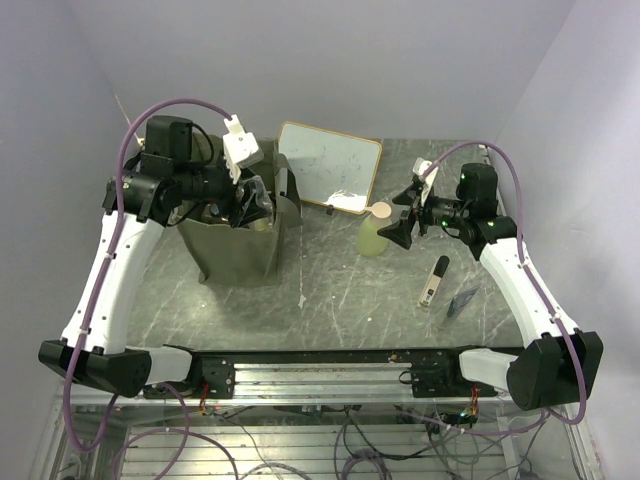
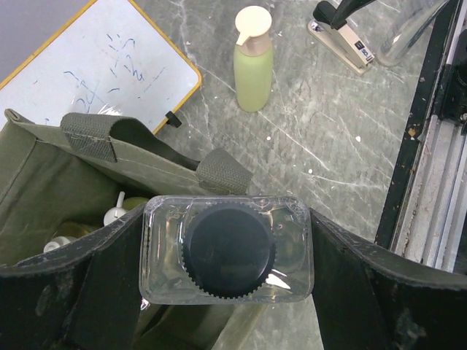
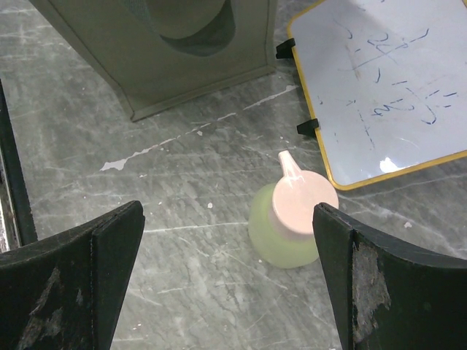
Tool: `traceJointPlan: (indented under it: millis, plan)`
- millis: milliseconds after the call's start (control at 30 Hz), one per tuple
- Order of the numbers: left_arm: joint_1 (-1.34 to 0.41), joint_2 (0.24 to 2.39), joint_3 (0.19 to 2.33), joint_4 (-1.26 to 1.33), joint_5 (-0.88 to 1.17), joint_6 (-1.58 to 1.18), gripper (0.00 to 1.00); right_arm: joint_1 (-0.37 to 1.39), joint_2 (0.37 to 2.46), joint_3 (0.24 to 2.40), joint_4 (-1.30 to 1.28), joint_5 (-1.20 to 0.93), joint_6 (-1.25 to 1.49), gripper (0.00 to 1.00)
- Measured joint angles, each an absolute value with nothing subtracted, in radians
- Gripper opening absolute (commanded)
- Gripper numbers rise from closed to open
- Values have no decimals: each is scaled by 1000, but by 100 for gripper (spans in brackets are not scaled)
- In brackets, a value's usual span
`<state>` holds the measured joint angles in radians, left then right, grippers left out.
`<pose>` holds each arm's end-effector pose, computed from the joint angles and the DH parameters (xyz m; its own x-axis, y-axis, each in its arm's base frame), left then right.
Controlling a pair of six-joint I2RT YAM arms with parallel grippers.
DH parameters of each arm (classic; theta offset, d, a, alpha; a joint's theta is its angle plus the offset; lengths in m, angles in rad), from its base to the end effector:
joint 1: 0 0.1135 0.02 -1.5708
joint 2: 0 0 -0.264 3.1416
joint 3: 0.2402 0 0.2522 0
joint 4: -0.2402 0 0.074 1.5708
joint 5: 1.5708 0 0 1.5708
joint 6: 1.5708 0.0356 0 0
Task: Place the personal care products into the canvas bag
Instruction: Place the care product in the canvas bag.
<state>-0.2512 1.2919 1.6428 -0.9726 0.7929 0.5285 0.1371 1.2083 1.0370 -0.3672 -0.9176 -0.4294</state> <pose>0.2234 -0.0835 0.4502 -0.1164 0.3952 -0.9112 0.9195 0.3897 0.0516 0.2538 0.0636 0.3287 -0.1462 -0.2756 -0.9501 -0.9011 0.4335 0.0129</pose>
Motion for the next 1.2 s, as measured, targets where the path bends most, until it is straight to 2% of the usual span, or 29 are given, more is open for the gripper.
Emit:
traceJointPlan:
  millis: [467,1200]
  plan:
    - [-251,1348,1636,-1015,793,638,7,137,1208,1035,-365,-916,-429,100]
    - [-251,1494,1764,-1221,809,891,7,137,1169,978,-358,-887,-430,100]
